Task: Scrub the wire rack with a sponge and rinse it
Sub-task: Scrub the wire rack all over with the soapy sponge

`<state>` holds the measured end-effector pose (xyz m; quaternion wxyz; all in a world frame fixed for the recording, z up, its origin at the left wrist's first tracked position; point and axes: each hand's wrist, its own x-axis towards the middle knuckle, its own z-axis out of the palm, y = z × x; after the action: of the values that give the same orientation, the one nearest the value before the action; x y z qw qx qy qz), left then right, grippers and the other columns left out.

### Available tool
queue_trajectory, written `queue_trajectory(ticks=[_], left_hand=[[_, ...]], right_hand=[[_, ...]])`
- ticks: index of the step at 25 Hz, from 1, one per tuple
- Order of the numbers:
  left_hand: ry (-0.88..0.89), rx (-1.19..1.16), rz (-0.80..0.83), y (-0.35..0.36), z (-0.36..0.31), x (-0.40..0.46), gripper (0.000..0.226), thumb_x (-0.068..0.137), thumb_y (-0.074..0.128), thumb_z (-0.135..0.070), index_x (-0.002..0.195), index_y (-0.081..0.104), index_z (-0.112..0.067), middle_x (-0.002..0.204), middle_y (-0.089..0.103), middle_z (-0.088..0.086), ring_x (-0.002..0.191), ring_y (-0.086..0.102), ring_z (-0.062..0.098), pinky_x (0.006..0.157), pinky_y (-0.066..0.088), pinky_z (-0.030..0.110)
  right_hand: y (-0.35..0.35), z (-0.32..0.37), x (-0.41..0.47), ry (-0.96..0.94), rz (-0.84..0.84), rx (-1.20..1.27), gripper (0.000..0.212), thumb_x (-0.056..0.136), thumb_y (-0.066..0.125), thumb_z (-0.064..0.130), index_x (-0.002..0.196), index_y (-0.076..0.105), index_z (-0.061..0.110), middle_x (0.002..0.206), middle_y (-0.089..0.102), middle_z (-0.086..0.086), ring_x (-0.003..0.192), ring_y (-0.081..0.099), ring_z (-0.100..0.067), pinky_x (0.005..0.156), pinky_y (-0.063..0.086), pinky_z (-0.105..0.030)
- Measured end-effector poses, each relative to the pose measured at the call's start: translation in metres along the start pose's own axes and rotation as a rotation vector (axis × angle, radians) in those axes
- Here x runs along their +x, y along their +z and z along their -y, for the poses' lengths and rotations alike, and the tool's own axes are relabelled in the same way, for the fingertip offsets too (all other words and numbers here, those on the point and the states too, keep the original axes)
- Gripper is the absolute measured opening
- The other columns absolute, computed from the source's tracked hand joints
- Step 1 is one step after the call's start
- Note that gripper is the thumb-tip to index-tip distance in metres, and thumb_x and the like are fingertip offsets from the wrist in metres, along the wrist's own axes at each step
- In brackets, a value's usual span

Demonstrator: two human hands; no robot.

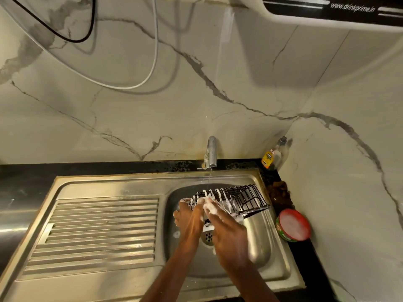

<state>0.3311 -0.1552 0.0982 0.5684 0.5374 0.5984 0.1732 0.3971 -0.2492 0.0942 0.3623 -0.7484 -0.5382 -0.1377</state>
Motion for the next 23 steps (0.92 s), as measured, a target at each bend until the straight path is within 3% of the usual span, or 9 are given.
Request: queue_trajectory(ticks=[2,4,7,11,14,15,18,21,23], left_hand=[[0.004,0.015,-0.037,0.003,-0.002,0.001,0.073,0.088,0.062,-0.060,0.141,0.045,-0.013,0.143,0.040,0.023,0.127,0.048,0.042,0.103,0.047,0.060],[0.000,0.016,-0.052,0.005,-0.004,0.003,0.068,0.093,0.063,-0.054,0.142,0.043,-0.011,0.143,0.039,0.024,0.127,0.046,0.043,0.102,0.048,0.060],[-0.052,-0.040,-0.057,0.006,-0.006,0.013,0.068,0.097,0.058,-0.052,0.148,0.040,-0.011,0.148,0.037,0.025,0.131,0.044,0.044,0.105,0.045,0.055],[-0.048,-0.041,-0.094,0.012,-0.012,0.022,0.072,0.096,0.057,-0.057,0.148,0.038,-0.010,0.148,0.037,0.026,0.129,0.046,0.043,0.103,0.047,0.058],[-0.115,-0.113,-0.076,0.011,-0.011,0.027,0.077,0.089,0.055,-0.065,0.145,0.041,-0.014,0.148,0.039,0.025,0.131,0.045,0.043,0.104,0.046,0.060],[-0.126,-0.125,-0.077,0.011,-0.009,0.030,0.078,0.087,0.056,-0.067,0.143,0.043,-0.014,0.146,0.040,0.025,0.128,0.047,0.043,0.102,0.047,0.060],[-0.109,-0.073,-0.111,0.009,-0.011,0.029,0.074,0.095,0.059,-0.058,0.148,0.038,-0.011,0.147,0.037,0.026,0.129,0.045,0.044,0.102,0.046,0.057],[-0.122,-0.070,-0.100,0.009,-0.005,0.035,0.075,0.094,0.058,-0.059,0.148,0.038,-0.010,0.148,0.036,0.027,0.134,0.041,0.046,0.107,0.042,0.058],[-0.131,-0.072,-0.103,0.009,-0.002,0.037,0.077,0.093,0.058,-0.062,0.148,0.039,-0.011,0.148,0.037,0.026,0.132,0.043,0.046,0.105,0.044,0.062]], right_hand=[[-0.001,-0.013,0.004,0.140,0.006,0.031,0.049,0.078,0.059,-0.012,0.116,0.070,0.017,0.114,0.074,-0.004,0.084,0.073,-0.006,0.057,0.059,-0.017],[0.001,-0.016,0.008,0.276,-0.067,0.058,0.060,0.072,0.072,-0.016,0.118,0.064,0.021,0.108,0.076,-0.006,0.076,0.074,-0.010,0.058,0.060,-0.021],[0.006,-0.007,-0.005,0.013,-0.126,-0.137,0.032,0.086,0.060,0.002,0.106,0.077,0.020,0.110,0.076,-0.005,0.094,0.072,-0.013,0.074,0.059,-0.026],[-0.003,-0.019,0.019,0.282,-0.186,-0.182,0.039,0.078,0.067,-0.001,0.108,0.072,0.025,0.096,0.075,-0.009,0.084,0.068,-0.029,0.059,0.057,-0.033],[0.010,-0.003,0.005,0.001,-0.030,-0.197,0.032,0.080,0.057,0.004,0.100,0.079,0.014,0.103,0.074,-0.007,0.089,0.065,-0.024,0.063,0.058,-0.029],[0.007,-0.009,0.008,0.006,0.013,-0.181,0.034,0.076,0.060,0.000,0.101,0.078,0.013,0.103,0.073,-0.007,0.090,0.064,-0.024,0.064,0.058,-0.030],[-0.001,-0.021,0.020,0.297,0.004,-0.071,0.043,0.069,0.073,-0.006,0.110,0.075,0.010,0.098,0.071,-0.008,0.089,0.062,-0.026,0.068,0.060,-0.038],[-0.004,0.012,0.012,0.074,0.112,-0.029,0.030,0.084,0.064,0.018,0.112,0.075,0.013,0.108,0.069,0.000,0.099,0.056,-0.015,0.090,0.050,-0.023],[-0.007,-0.004,0.017,0.134,0.074,0.039,0.029,0.083,0.067,0.005,0.109,0.076,0.015,0.103,0.072,0.000,0.096,0.059,-0.013,0.086,0.053,-0.027]])
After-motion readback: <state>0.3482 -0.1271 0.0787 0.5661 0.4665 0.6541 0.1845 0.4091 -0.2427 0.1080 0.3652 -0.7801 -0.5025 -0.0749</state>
